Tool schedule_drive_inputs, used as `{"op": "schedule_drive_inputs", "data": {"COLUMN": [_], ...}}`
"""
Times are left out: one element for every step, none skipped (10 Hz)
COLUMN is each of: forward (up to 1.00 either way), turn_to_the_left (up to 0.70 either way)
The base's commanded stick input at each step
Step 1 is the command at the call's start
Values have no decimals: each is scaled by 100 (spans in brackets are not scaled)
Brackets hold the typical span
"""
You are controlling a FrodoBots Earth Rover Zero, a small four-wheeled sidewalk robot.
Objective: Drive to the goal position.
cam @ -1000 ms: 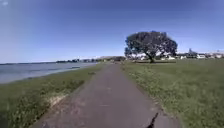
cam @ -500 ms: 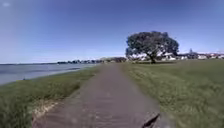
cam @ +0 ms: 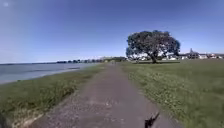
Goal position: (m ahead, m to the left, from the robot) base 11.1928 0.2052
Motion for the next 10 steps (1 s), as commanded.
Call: {"op": "schedule_drive_inputs", "data": {"forward": [70, 70, 70, 70, 70, 70, 70, 70, 70, 70], "turn_to_the_left": [0, 0, 0, 0, 0, 0, 0, 0, 0, 0]}}
